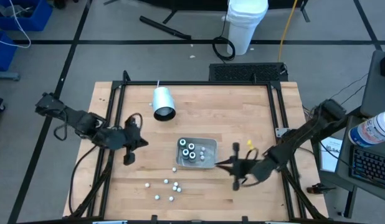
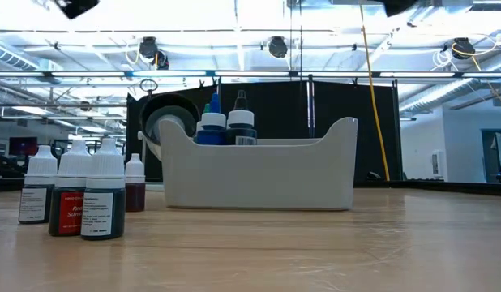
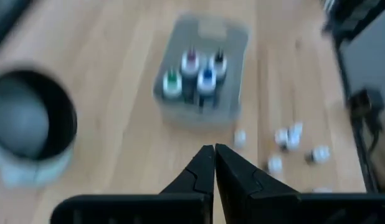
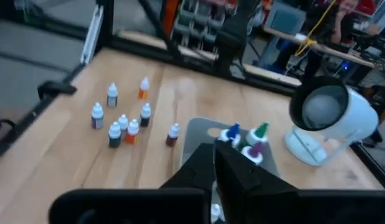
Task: Pick & Place food coloring
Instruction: Put the orange food coloring bottle into the gray bin
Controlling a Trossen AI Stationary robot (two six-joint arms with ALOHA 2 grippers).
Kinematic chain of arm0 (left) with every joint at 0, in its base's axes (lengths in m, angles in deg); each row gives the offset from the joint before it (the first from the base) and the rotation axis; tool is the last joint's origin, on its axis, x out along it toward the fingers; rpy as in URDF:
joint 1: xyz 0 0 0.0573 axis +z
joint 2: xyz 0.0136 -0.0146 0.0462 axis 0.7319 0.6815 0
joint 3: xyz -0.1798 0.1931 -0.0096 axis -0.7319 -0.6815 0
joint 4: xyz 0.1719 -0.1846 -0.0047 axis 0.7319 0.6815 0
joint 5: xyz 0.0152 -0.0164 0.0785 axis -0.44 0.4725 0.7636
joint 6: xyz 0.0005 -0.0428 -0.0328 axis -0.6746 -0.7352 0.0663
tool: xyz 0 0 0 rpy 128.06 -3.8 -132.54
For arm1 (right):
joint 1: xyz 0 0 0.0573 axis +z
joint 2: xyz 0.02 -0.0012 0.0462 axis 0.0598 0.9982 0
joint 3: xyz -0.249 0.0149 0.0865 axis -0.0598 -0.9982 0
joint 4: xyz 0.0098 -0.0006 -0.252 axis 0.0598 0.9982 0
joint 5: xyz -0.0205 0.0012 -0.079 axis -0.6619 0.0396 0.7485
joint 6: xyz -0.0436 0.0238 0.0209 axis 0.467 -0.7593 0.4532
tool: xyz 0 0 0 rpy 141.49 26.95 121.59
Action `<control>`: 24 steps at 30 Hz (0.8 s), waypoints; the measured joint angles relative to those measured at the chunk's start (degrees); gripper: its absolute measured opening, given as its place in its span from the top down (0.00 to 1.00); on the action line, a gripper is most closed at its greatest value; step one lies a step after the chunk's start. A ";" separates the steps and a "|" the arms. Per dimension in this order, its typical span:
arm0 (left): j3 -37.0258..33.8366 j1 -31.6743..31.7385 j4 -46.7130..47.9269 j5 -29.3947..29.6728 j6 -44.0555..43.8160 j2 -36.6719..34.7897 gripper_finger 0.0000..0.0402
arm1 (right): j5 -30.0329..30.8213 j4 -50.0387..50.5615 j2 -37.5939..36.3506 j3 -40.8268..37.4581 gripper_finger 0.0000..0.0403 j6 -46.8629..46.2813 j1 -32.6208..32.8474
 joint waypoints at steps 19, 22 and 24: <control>1.57 -13.16 7.66 -16.07 -20.24 27.20 0.94 | -4.57 -21.28 -11.02 -15.68 0.99 4.59 0.84; 1.57 -15.00 3.81 -17.03 -21.05 29.95 0.88 | -4.57 -21.71 -11.03 -15.68 0.99 4.57 0.84; 1.57 -16.25 0.02 -16.76 -20.82 31.18 0.82 | -4.56 -21.97 -11.02 -15.68 0.99 4.57 0.84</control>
